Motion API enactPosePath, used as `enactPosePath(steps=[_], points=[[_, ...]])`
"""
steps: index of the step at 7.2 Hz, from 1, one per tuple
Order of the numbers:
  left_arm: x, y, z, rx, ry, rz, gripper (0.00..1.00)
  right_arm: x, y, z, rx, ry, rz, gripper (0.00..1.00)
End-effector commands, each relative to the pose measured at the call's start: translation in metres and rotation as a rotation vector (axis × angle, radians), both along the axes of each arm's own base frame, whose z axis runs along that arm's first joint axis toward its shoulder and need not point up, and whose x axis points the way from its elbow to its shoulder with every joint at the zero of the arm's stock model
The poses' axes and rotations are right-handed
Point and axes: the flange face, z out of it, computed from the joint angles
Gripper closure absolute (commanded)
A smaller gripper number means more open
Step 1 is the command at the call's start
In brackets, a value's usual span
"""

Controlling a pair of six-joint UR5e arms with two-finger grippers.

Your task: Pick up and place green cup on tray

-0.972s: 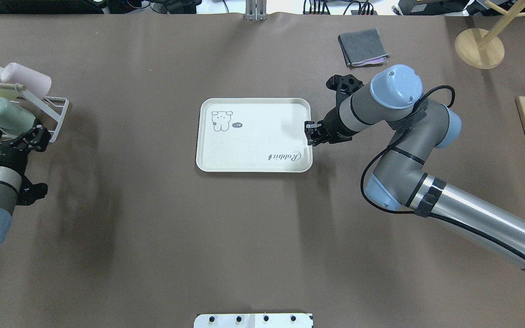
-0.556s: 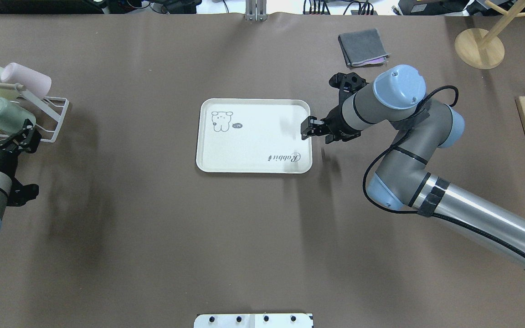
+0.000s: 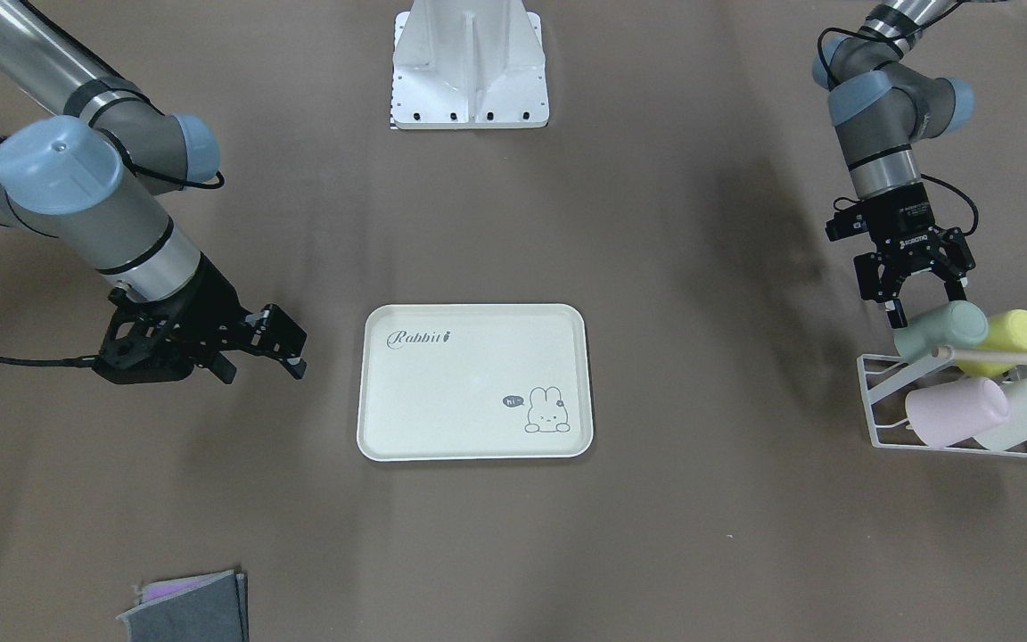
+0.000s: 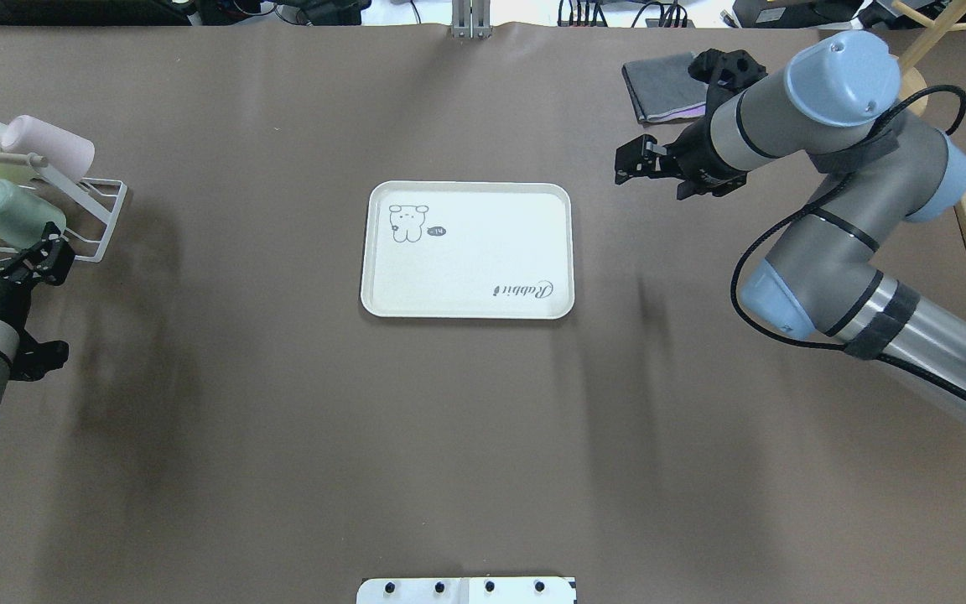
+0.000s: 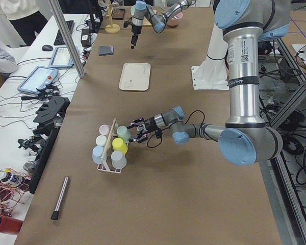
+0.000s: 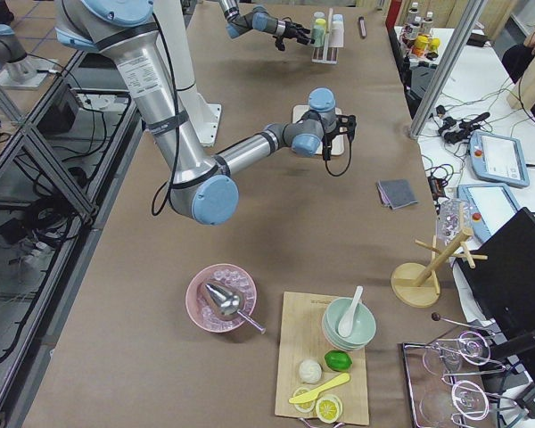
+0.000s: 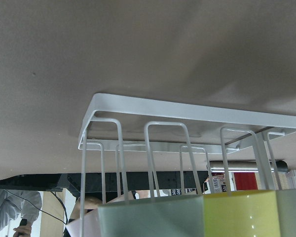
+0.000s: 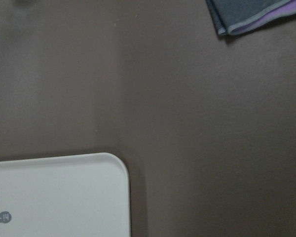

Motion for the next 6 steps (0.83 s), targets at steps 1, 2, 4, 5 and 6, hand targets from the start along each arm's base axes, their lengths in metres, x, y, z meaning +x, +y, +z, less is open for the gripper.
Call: enactPosePath(steps=[1, 2, 4, 5, 6], points=[[0.008, -0.004, -0.009, 0.013, -0.022, 0.020, 0.02, 0.065, 0.033, -0.011, 0.144, 0.266, -0.093, 0.00], [0.009, -0.005, -0.011, 0.016, -0.024, 0.022, 0.02, 0.090, 0.054, 0.008, 0.199, 0.339, -0.164, 0.00], [0.009, -0.005, -0.008, 0.016, -0.021, 0.021, 0.02, 0.159, 0.063, 0.077, 0.294, 0.482, -0.303, 0.00], [0.008, -0.004, -0.001, 0.026, -0.005, 0.021, 0.02, 0.207, 0.057, 0.113, 0.329, 0.572, -0.393, 0.00], [0.003, -0.003, 0.011, 0.044, 0.011, 0.010, 0.02, 0.260, 0.042, 0.139, 0.300, 0.625, -0.452, 0.00]])
